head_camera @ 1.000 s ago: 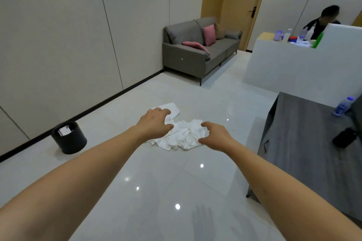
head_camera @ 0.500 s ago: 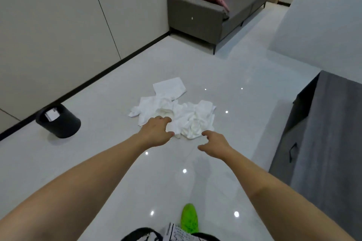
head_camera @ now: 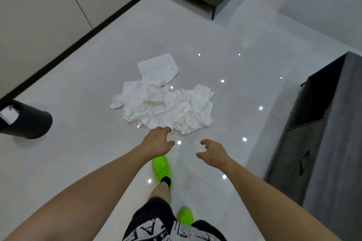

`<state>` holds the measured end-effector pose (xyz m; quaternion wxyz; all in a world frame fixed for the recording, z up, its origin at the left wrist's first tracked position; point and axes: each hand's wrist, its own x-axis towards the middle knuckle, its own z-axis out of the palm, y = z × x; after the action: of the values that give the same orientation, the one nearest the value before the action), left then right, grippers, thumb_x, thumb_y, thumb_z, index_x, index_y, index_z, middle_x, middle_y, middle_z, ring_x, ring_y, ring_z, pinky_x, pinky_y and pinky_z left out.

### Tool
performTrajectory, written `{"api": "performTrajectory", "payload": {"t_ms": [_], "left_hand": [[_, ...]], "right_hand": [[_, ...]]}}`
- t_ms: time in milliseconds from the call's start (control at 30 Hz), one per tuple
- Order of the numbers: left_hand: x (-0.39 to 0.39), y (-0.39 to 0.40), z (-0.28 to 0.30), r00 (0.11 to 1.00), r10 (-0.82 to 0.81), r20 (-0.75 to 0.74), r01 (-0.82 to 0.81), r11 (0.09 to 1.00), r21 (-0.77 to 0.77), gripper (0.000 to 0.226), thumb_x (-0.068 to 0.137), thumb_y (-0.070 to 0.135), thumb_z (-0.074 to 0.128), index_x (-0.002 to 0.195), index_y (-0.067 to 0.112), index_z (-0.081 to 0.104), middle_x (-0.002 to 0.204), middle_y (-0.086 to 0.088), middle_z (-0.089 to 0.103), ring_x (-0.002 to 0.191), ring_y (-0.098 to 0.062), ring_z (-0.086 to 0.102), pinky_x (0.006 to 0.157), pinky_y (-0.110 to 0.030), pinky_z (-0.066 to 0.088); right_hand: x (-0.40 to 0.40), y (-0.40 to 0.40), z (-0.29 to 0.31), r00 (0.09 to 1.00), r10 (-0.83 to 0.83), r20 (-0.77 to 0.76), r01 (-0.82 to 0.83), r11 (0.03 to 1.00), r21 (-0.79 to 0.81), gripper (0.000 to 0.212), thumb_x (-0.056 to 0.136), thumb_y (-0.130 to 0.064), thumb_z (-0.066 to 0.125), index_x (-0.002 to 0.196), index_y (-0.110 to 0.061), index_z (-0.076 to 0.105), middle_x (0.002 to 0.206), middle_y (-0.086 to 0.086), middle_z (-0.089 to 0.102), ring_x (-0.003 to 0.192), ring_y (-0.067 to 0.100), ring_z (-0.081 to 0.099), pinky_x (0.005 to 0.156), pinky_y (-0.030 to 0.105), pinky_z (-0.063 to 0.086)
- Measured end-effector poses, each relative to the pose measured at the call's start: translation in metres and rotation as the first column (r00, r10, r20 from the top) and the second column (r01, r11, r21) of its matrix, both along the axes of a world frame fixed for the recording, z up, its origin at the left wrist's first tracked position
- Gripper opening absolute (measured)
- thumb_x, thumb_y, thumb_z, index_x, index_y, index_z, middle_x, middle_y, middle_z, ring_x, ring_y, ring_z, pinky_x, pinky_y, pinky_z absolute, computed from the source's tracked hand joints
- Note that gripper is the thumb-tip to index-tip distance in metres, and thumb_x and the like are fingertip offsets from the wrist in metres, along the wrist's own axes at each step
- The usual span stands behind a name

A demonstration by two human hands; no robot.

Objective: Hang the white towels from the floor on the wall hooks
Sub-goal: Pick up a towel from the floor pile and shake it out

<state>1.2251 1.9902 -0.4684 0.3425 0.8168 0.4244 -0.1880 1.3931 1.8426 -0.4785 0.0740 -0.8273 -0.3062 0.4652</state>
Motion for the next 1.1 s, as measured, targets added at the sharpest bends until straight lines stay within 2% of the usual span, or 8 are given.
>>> {"api": "performTrajectory", "payload": {"t_ms": [200, 367, 667, 800, 933, 1000, 1067, 1100], "left_hand": [[0.045, 0.074, -0.045, 0.998, 0.066, -0.022, -0.067, 0.996, -0.063, 0.054, 0.092, 0.041, 0.057, 0.140, 0.019, 0.045, 0.129, -0.013, 0.052, 0.122, -0.029, 0.047, 0.096, -0.035, 0.039], [0.078, 0.104, -0.105, 0.988, 0.151, -0.040, -0.154, 0.984, -0.089, 0.049, 0.092, 0.037, 0.058, 0.136, 0.017, 0.049, 0.126, -0.013, 0.055, 0.120, -0.029, 0.049, 0.092, -0.033, 0.038], [0.152, 0.139, -0.338, 0.964, 0.261, -0.045, -0.265, 0.952, -0.152, 0.045, 0.091, 0.037, 0.059, 0.132, 0.019, 0.051, 0.121, -0.009, 0.057, 0.115, -0.026, 0.052, 0.084, -0.025, 0.032], [0.175, 0.155, -0.447, 0.961, 0.272, -0.040, -0.275, 0.947, -0.165, 0.048, 0.091, 0.040, 0.057, 0.134, 0.020, 0.049, 0.125, -0.008, 0.055, 0.115, -0.025, 0.052, 0.086, -0.027, 0.034], [0.189, 0.168, -0.533, 0.967, 0.254, -0.029, -0.256, 0.955, -0.149, 0.049, 0.092, 0.040, 0.056, 0.135, 0.019, 0.047, 0.127, -0.008, 0.054, 0.111, -0.025, 0.054, 0.083, -0.029, 0.038], [0.191, 0.170, -0.561, 0.970, 0.243, -0.026, -0.244, 0.959, -0.141, 0.049, 0.092, 0.041, 0.055, 0.136, 0.020, 0.046, 0.125, -0.007, 0.054, 0.105, -0.023, 0.055, 0.079, -0.028, 0.039], [0.192, 0.171, -0.579, 0.974, 0.223, -0.037, -0.226, 0.964, -0.138, 0.049, 0.093, 0.041, 0.054, 0.137, 0.020, 0.045, 0.127, -0.007, 0.053, 0.107, -0.023, 0.054, 0.082, -0.029, 0.040], [0.193, 0.172, -0.584, 0.975, 0.218, -0.044, -0.222, 0.965, -0.140, 0.049, 0.093, 0.040, 0.054, 0.137, 0.020, 0.045, 0.128, -0.007, 0.052, 0.110, -0.024, 0.053, 0.085, -0.030, 0.040]], "right_hand": [[0.039, 0.079, -0.047, 0.998, -0.050, -0.036, 0.049, 0.998, -0.040, 0.061, 0.086, -0.035, 0.068, 0.142, -0.017, 0.048, 0.131, 0.007, 0.060, 0.119, 0.022, 0.057, 0.093, 0.030, 0.047], [0.071, 0.116, -0.112, 0.997, -0.026, -0.072, 0.021, 0.997, -0.072, 0.058, 0.086, -0.033, 0.068, 0.139, -0.017, 0.051, 0.123, 0.007, 0.065, 0.121, 0.021, 0.056, 0.098, 0.028, 0.041], [0.154, 0.181, -0.349, 0.998, 0.034, -0.052, -0.039, 0.994, -0.104, 0.058, 0.085, -0.032, 0.067, 0.139, -0.016, 0.052, 0.132, 0.007, 0.060, 0.123, 0.022, 0.055, 0.094, 0.026, 0.041], [0.176, 0.213, -0.460, 0.993, 0.110, -0.034, -0.113, 0.988, -0.108, 0.061, 0.087, -0.032, 0.065, 0.143, -0.014, 0.047, 0.137, 0.009, 0.056, 0.128, 0.023, 0.051, 0.100, 0.030, 0.041], [0.188, 0.240, -0.549, 0.958, 0.271, 0.098, -0.269, 0.963, -0.033, 0.072, 0.092, -0.028, 0.061, 0.153, -0.014, 0.027, 0.160, 0.005, 0.024, 0.137, 0.026, 0.040, 0.107, 0.035, 0.037], [0.191, 0.249, -0.578, 0.916, 0.367, 0.161, -0.370, 0.929, -0.012, 0.076, 0.091, -0.021, 0.060, 0.154, -0.018, 0.019, 0.163, 0.000, 0.013, 0.129, 0.029, 0.047, 0.097, 0.039, 0.047], [0.195, 0.254, -0.594, 0.874, 0.439, 0.210, -0.441, 0.897, -0.038, 0.073, 0.089, -0.014, 0.059, 0.151, -0.018, 0.022, 0.155, 0.003, 0.029, 0.113, 0.030, 0.056, 0.080, 0.038, 0.050], [0.197, 0.255, -0.599, 0.863, 0.448, 0.232, -0.447, 0.892, -0.060, 0.065, 0.089, -0.012, 0.058, 0.146, -0.016, 0.028, 0.143, 0.007, 0.042, 0.103, 0.030, 0.059, 0.072, 0.036, 0.048]]}}
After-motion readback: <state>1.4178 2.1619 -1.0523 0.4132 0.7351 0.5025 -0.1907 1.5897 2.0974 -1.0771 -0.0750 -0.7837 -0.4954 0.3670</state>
